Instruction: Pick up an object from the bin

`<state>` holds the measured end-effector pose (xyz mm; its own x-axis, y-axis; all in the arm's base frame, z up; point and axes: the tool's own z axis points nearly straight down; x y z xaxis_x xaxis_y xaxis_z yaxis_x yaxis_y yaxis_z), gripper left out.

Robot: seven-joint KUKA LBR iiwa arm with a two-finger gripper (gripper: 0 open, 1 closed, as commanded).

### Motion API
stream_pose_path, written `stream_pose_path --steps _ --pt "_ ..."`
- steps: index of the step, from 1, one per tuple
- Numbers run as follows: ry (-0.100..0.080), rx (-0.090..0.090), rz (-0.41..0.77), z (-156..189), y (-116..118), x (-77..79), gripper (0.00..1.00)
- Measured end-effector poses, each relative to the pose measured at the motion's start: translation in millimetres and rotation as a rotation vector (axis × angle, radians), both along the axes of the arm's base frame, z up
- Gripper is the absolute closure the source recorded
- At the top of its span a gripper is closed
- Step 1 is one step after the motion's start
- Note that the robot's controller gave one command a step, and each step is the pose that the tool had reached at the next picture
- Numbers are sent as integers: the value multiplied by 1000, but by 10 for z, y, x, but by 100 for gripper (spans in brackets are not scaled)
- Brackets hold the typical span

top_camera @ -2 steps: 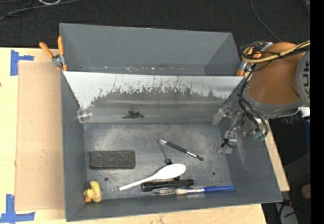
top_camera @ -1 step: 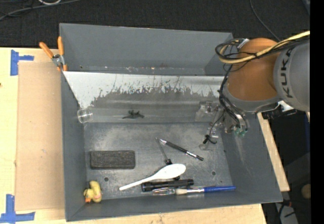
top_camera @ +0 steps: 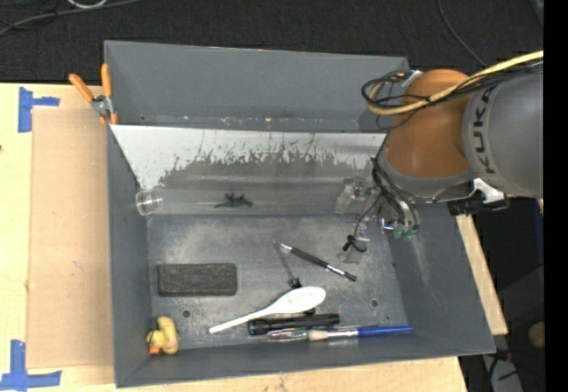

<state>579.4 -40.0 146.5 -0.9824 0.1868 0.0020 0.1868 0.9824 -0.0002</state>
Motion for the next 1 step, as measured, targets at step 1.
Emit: stream_pose_path --steps 1 --pt "-4 1 -50 -768 155 -33 0"
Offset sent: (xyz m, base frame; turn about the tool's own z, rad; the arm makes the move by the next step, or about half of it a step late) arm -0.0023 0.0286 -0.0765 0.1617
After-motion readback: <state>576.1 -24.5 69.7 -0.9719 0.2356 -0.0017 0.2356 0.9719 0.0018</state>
